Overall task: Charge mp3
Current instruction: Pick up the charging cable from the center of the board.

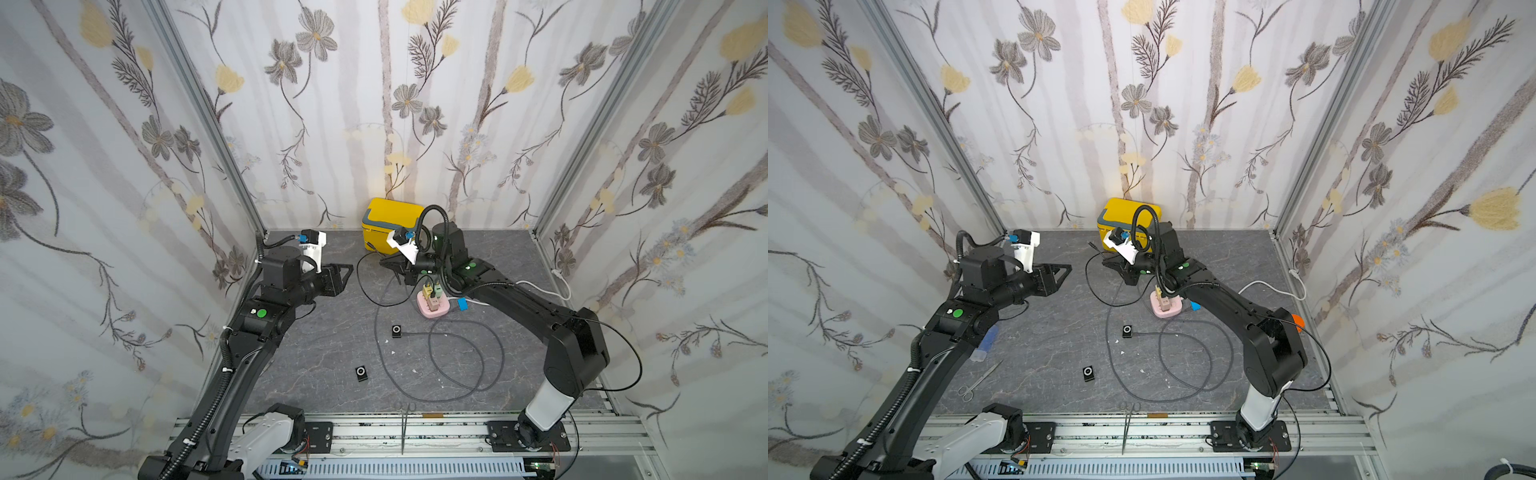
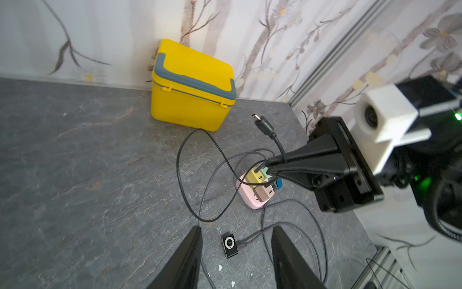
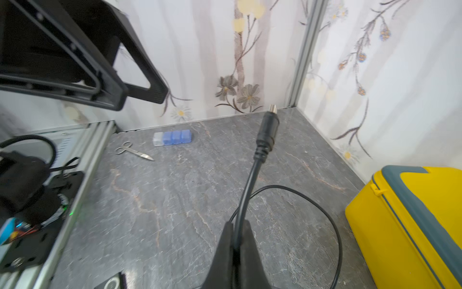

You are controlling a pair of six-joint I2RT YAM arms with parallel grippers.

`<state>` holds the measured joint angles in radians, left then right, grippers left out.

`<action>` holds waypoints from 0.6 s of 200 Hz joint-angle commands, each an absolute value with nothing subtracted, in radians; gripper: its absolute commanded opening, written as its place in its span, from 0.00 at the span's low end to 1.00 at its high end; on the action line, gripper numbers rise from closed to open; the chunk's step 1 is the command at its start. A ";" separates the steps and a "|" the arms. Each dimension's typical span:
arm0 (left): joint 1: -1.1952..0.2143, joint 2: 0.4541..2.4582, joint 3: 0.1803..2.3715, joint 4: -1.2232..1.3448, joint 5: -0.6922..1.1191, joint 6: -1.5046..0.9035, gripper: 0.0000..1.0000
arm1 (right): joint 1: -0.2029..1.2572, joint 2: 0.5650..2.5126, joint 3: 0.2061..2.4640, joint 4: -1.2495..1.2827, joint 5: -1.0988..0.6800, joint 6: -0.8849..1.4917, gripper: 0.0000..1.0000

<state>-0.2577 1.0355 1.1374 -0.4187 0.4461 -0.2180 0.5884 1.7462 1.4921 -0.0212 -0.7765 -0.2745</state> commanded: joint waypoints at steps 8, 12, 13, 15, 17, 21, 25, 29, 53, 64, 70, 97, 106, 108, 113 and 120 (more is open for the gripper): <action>-0.255 1.060 1.194 -0.410 0.565 0.022 0.46 | 0.537 1.778 1.629 -0.323 -1.088 -0.409 0.00; -0.255 1.065 1.204 -0.419 0.569 0.045 0.46 | 0.534 1.782 1.639 -0.353 -1.095 -0.431 0.00; -0.256 1.066 1.206 -0.421 0.571 0.052 0.46 | 0.533 1.781 1.642 -0.361 -1.098 -0.436 0.00; -0.255 1.067 1.211 -0.424 0.575 0.063 0.46 | 0.531 1.779 1.645 -0.379 -1.102 -0.445 0.00; -0.254 1.069 1.215 -0.431 0.579 0.077 0.46 | 0.528 1.779 1.649 -0.392 -1.106 -0.453 0.00; -0.254 1.071 1.223 -0.442 0.589 0.103 0.46 | 0.524 1.779 1.652 -0.410 -1.118 -0.463 0.00; -0.254 1.072 1.231 -0.452 0.600 0.131 0.46 | 0.520 1.775 1.652 -0.419 -1.132 -0.466 0.00; -0.254 1.072 1.236 -0.459 0.610 0.154 0.46 | 0.515 1.774 1.652 -0.428 -1.149 -0.469 0.00; -0.255 1.071 1.245 -0.448 0.604 0.268 0.45 | 0.498 1.756 1.662 -0.502 -1.227 -0.502 0.00; -0.254 1.089 1.262 -0.455 0.618 0.308 0.45 | 0.497 1.747 1.673 -0.554 -1.223 -0.534 0.00; -0.254 1.102 1.280 -0.466 0.632 0.329 0.45 | 0.498 1.742 1.680 -0.588 -1.225 -0.558 0.00; -0.254 1.158 1.339 -0.515 0.676 0.418 0.43 | 0.500 1.714 1.687 -0.696 -1.217 -0.629 0.00; -0.255 1.172 1.347 -0.515 0.700 0.444 0.42 | 0.502 1.705 1.688 -0.721 -1.215 -0.646 0.00; -0.254 1.174 1.348 -0.515 0.706 0.450 0.41 | 0.503 1.703 1.688 -0.726 -1.215 -0.651 0.00; -0.254 1.180 1.353 -0.515 0.721 0.461 0.40 | 0.505 1.701 1.688 -0.739 -1.213 -0.660 0.00; -0.254 1.188 1.359 -0.515 0.739 0.475 0.39 | 0.509 1.697 1.687 -0.755 -1.208 -0.670 0.00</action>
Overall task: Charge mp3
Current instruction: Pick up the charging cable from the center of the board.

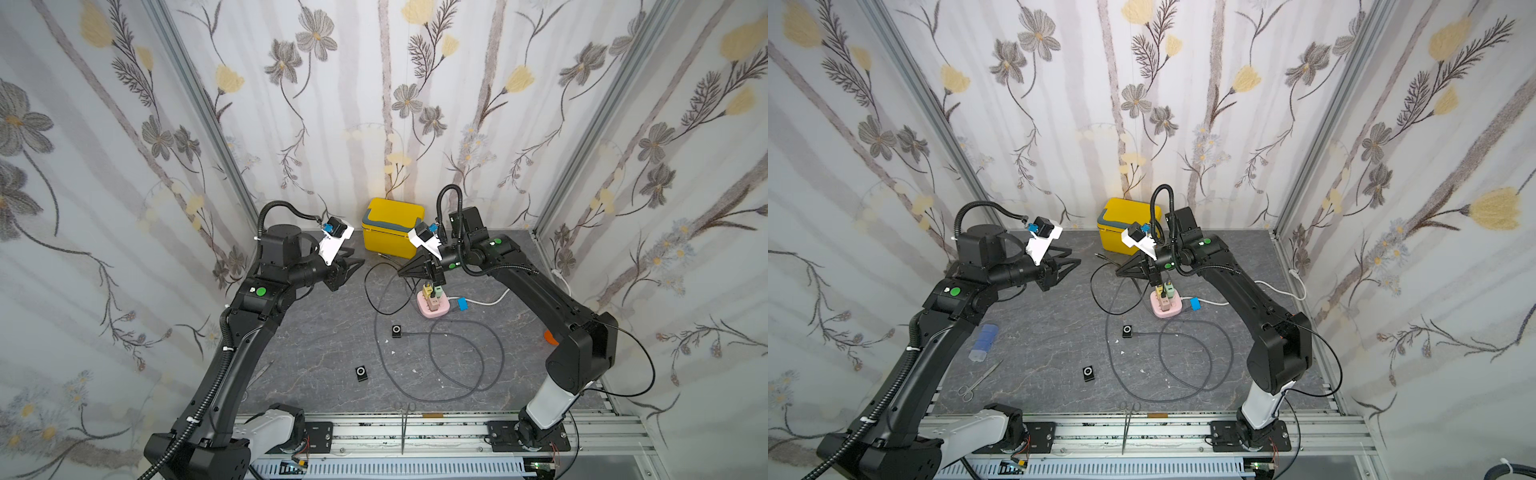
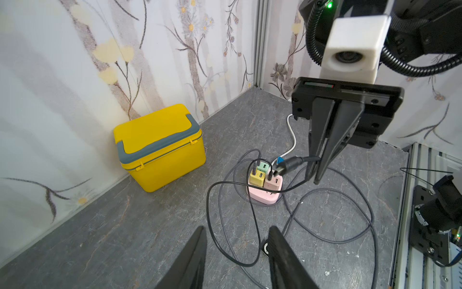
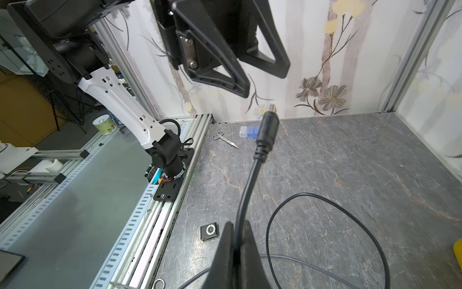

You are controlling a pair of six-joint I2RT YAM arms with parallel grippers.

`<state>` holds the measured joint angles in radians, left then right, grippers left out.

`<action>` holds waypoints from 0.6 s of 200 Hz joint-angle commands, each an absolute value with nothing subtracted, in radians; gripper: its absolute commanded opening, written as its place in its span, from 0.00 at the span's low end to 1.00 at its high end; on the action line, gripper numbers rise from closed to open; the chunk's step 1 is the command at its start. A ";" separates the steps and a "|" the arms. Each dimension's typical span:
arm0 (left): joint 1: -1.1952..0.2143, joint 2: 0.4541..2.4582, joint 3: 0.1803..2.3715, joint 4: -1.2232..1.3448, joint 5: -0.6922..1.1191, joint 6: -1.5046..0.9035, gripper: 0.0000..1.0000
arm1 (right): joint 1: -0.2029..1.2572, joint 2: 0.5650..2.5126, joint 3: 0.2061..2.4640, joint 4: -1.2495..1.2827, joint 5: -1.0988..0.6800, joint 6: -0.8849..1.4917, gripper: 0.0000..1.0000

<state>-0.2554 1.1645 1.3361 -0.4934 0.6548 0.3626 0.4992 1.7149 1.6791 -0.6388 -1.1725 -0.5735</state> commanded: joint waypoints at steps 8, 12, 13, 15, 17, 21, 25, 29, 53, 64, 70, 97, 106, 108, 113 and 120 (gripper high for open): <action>-0.255 1.192 1.365 -0.513 0.758 0.486 0.39 | 0.513 1.694 1.687 -0.769 -1.200 -0.678 0.00; -0.253 1.193 1.367 -0.510 0.766 0.490 0.38 | 0.514 1.693 1.687 -0.773 -1.194 -0.679 0.00; -0.253 1.193 1.367 -0.510 0.768 0.490 0.38 | 0.514 1.693 1.687 -0.775 -1.191 -0.679 0.00; -0.253 1.192 1.366 -0.507 0.774 0.490 0.38 | 0.516 1.693 1.687 -0.775 -1.188 -0.680 0.00; -0.254 1.192 1.365 -0.506 0.778 0.491 0.39 | 0.516 1.692 1.686 -0.776 -1.185 -0.679 0.00; -0.254 1.192 1.365 -0.504 0.789 0.494 0.38 | 0.518 1.693 1.685 -0.776 -1.181 -0.678 0.00; -0.254 1.191 1.365 -0.503 0.799 0.497 0.38 | 0.520 1.692 1.686 -0.778 -1.176 -0.678 0.00; -0.255 1.192 1.365 -0.503 0.809 0.499 0.38 | 0.521 1.694 1.685 -0.780 -1.174 -0.677 0.00; -0.257 1.200 1.368 -0.528 0.817 0.510 0.39 | 0.529 1.691 1.686 -0.776 -1.165 -0.668 0.00; -0.257 1.205 1.368 -0.540 0.805 0.505 0.39 | 0.530 1.686 1.685 -0.757 -1.144 -0.654 0.00; -0.257 1.208 1.368 -0.545 0.797 0.492 0.39 | 0.530 1.681 1.681 -0.736 -1.127 -0.632 0.00; -0.258 1.236 1.388 -0.553 0.757 0.305 0.43 | 0.566 1.639 1.618 -0.552 -0.857 -0.484 0.00; -0.257 1.252 1.405 -0.560 0.769 0.220 0.45 | 0.595 1.616 1.583 -0.494 -0.740 -0.478 0.00; -0.257 1.254 1.408 -0.561 0.775 0.202 0.46 | 0.601 1.610 1.575 -0.482 -0.715 -0.477 0.00; -0.257 1.254 1.416 -0.566 0.792 0.161 0.48 | 0.616 1.603 1.553 -0.453 -0.656 -0.480 0.00; -0.256 1.254 1.419 -0.570 0.822 0.115 0.51 | 0.636 1.578 1.528 -0.422 -0.593 -0.494 0.00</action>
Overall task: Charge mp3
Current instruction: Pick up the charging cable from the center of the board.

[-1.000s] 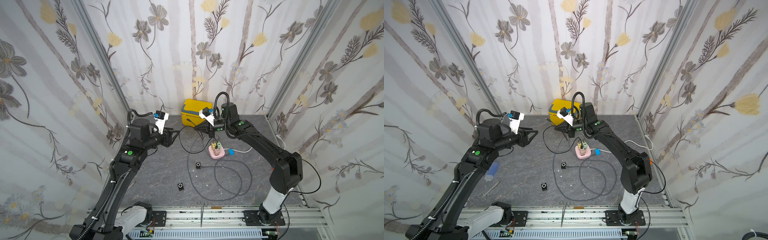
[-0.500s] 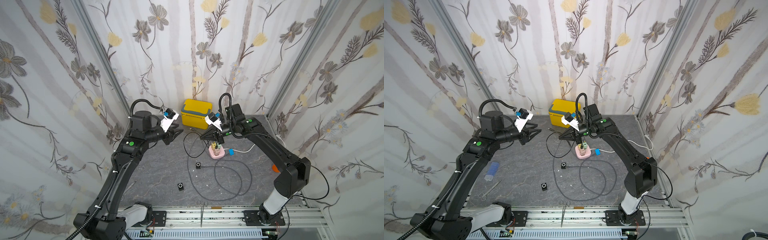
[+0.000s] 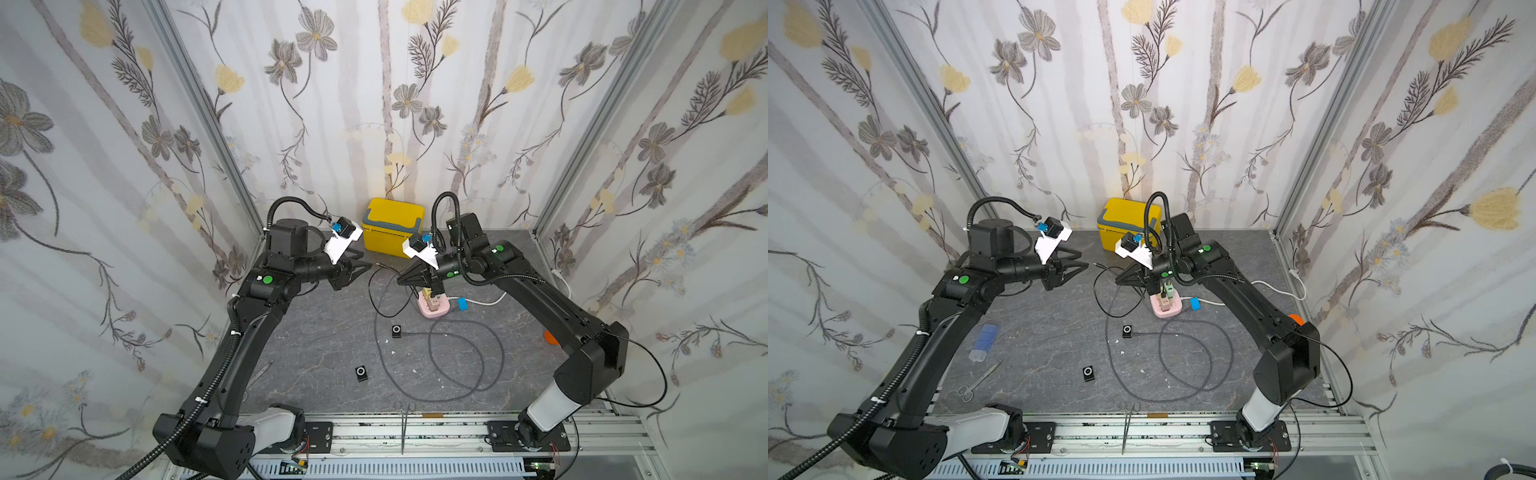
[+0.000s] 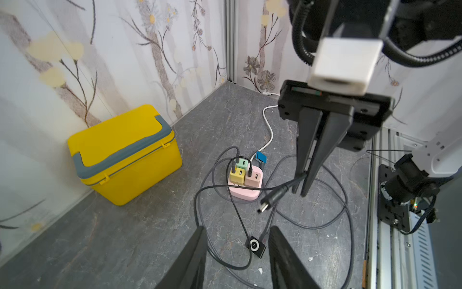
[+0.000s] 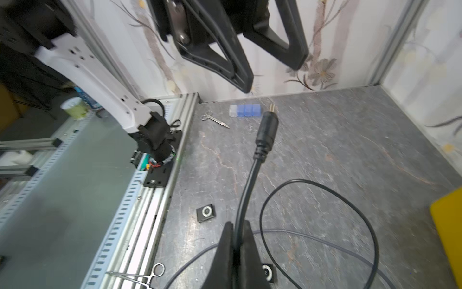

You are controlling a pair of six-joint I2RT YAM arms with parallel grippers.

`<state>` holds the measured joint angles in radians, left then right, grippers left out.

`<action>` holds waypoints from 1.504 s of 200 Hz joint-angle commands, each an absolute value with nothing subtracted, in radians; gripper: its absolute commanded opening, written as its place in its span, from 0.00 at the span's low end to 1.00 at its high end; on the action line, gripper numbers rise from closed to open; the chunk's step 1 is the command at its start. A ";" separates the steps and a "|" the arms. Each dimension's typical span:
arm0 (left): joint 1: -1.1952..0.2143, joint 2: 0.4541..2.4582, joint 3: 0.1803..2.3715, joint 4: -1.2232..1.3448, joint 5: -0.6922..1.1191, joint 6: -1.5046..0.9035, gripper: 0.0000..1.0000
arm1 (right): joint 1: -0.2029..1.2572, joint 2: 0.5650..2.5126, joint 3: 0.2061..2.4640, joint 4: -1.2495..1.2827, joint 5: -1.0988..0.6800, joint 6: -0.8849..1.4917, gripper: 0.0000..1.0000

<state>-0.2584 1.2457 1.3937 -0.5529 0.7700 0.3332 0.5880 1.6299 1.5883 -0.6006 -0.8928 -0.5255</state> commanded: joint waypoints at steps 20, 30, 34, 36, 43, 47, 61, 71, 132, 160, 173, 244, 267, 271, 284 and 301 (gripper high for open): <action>-0.257 1.255 1.419 -0.582 0.804 -0.023 0.52 | 0.651 1.537 1.472 -0.329 -0.513 -0.497 0.00; -0.258 1.271 1.437 -0.619 0.772 -0.075 0.53 | 0.656 1.511 1.436 -0.260 -0.463 -0.486 0.00; -0.257 1.278 1.442 -0.629 0.756 -0.105 0.53 | 0.660 1.497 1.417 -0.234 -0.439 -0.486 0.00; -0.256 1.280 1.445 -0.636 0.749 -0.118 0.53 | 0.662 1.491 1.409 -0.220 -0.429 -0.487 0.00; -0.258 1.288 1.454 -0.653 0.705 -0.169 0.54 | 0.672 1.467 1.378 -0.174 -0.387 -0.496 0.00; -0.255 1.292 1.459 -0.662 0.675 -0.204 0.55 | 0.679 1.452 1.360 -0.147 -0.364 -0.500 0.00; -0.254 1.313 1.466 -0.683 0.639 -0.304 0.56 | 0.694 1.411 1.304 -0.082 -0.326 -0.531 0.00; -0.253 1.317 1.450 -0.639 0.705 -0.368 0.56 | 0.700 1.394 1.282 -0.062 -0.321 -0.547 0.00; -0.256 1.293 1.419 -0.466 0.813 -0.620 0.55 | 0.751 1.394 1.258 -0.080 -0.195 -0.649 0.00; -0.256 1.292 1.417 -0.506 0.780 -0.626 0.54 | 0.777 1.388 1.243 -0.052 -0.153 -0.673 0.00; -0.261 1.295 1.403 -0.505 0.773 -0.634 0.54 | 0.792 1.386 1.239 -0.042 -0.126 -0.686 0.00; -0.320 1.306 1.379 -0.458 0.725 -0.673 0.43 | 0.860 1.400 1.238 -0.051 -0.047 -0.727 0.00; -0.321 1.300 1.379 -0.452 0.732 -0.682 0.34 | 0.868 1.391 1.229 -0.039 -0.028 -0.730 0.00; -0.322 1.300 1.379 -0.454 0.732 -0.683 0.31 | 0.868 1.390 1.227 -0.038 -0.028 -0.730 0.00; -0.323 1.296 1.378 -0.458 0.732 -0.684 0.25 | 0.869 1.385 1.223 -0.030 -0.023 -0.729 0.00; -0.326 1.286 1.371 -0.457 0.732 -0.691 0.23 | 0.871 1.386 1.220 -0.025 -0.016 -0.729 0.00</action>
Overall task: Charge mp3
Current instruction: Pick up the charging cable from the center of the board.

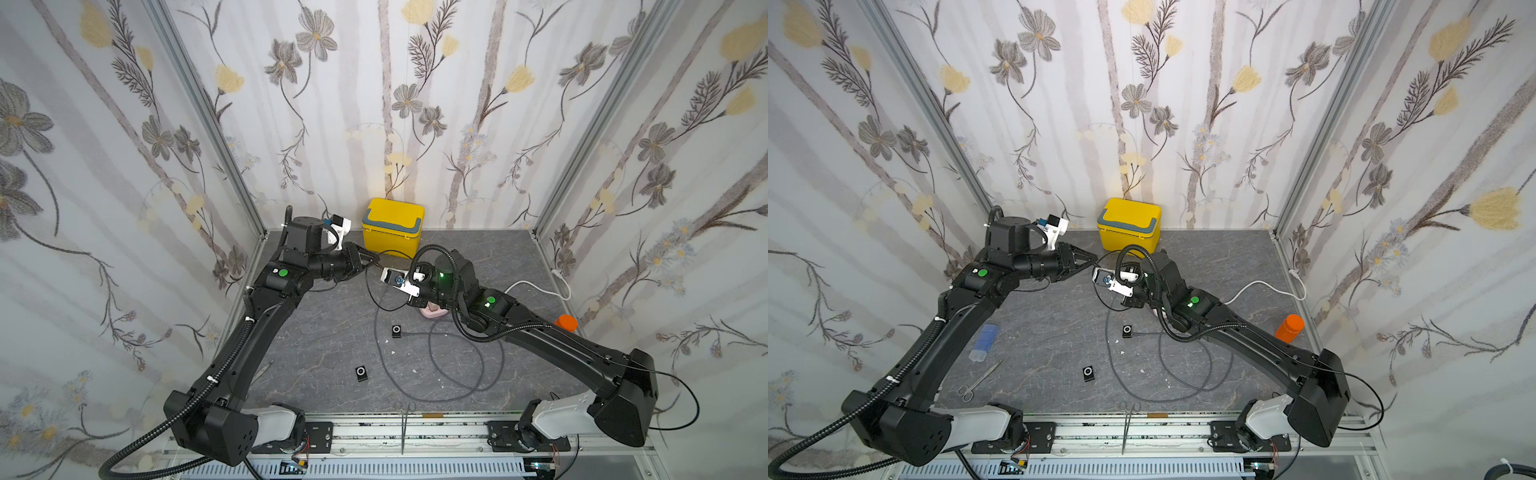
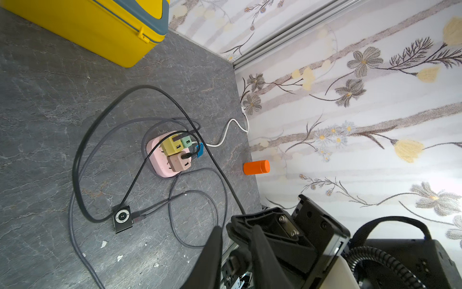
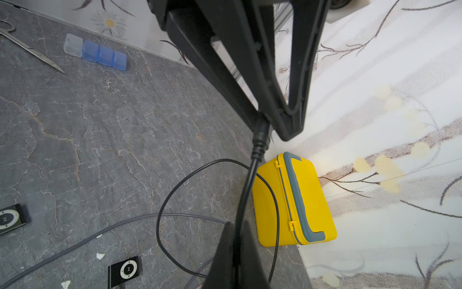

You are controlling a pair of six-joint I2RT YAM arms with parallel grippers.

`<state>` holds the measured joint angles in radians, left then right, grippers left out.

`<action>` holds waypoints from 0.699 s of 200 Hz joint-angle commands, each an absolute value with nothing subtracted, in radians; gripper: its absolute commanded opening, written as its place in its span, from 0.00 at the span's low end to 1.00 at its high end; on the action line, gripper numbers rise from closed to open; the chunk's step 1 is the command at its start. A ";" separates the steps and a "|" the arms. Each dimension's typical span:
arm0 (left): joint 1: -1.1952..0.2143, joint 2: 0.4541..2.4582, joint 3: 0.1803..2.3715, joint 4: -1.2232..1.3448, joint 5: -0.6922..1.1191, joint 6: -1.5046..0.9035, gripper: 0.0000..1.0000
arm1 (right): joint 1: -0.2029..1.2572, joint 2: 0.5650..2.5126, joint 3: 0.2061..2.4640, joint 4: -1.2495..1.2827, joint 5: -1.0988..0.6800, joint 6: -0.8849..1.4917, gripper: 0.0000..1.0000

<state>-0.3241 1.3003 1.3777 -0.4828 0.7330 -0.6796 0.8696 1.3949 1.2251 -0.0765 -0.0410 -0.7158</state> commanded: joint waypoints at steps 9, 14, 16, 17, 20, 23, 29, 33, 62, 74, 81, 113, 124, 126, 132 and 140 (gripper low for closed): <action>-0.328 1.282 1.371 -0.461 0.736 -0.691 0.23 | 0.870 1.388 1.218 -0.022 -0.011 -0.729 0.00; -0.330 1.280 1.372 -0.464 0.738 -0.689 0.23 | 0.873 1.389 1.218 -0.019 -0.009 -0.729 0.00; -0.331 1.280 1.372 -0.465 0.739 -0.688 0.23 | 0.874 1.390 1.217 -0.017 -0.007 -0.729 0.00; -0.331 1.280 1.371 -0.465 0.740 -0.688 0.24 | 0.874 1.390 1.217 -0.017 -0.007 -0.729 0.00; -0.332 1.279 1.371 -0.466 0.743 -0.687 0.23 | 0.875 1.390 1.216 -0.016 -0.005 -0.729 0.00; -0.334 1.280 1.370 -0.466 0.744 -0.687 0.23 | 0.876 1.390 1.216 -0.014 -0.005 -0.729 0.00; -0.336 1.280 1.370 -0.468 0.744 -0.687 0.24 | 0.879 1.391 1.214 -0.011 -0.003 -0.729 0.00; -0.337 1.280 1.371 -0.470 0.742 -0.687 0.24 | 0.879 1.391 1.213 -0.009 -0.002 -0.729 0.00; -0.348 1.287 1.374 -0.490 0.738 -0.673 0.22 | 0.891 1.391 1.209 -0.005 0.012 -0.731 0.00; -0.350 1.290 1.376 -0.492 0.735 -0.668 0.21 | 0.894 1.391 1.207 -0.005 0.018 -0.732 0.00; -0.351 1.290 1.377 -0.495 0.725 -0.666 0.19 | 0.896 1.390 1.207 -0.004 0.021 -0.733 0.00; -0.353 1.290 1.387 -0.519 0.710 -0.648 0.09 | 0.902 1.384 1.197 -0.001 0.042 -0.739 0.00; -0.354 1.288 1.386 -0.523 0.701 -0.642 0.07 | 0.903 1.382 1.194 0.000 0.048 -0.741 0.00; -0.353 1.288 1.385 -0.523 0.700 -0.641 0.07 | 0.903 1.381 1.192 0.001 0.049 -0.741 0.00; -0.353 1.286 1.384 -0.523 0.697 -0.638 0.06 | 0.903 1.379 1.190 0.004 0.052 -0.741 0.00; -0.353 1.282 1.382 -0.523 0.698 -0.630 0.04 | 0.903 1.376 1.187 0.012 0.056 -0.735 0.05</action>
<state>-0.3527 1.2884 1.3781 -0.5159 0.7250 -0.6632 0.9012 1.3891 1.1954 -0.0490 0.0322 -0.7269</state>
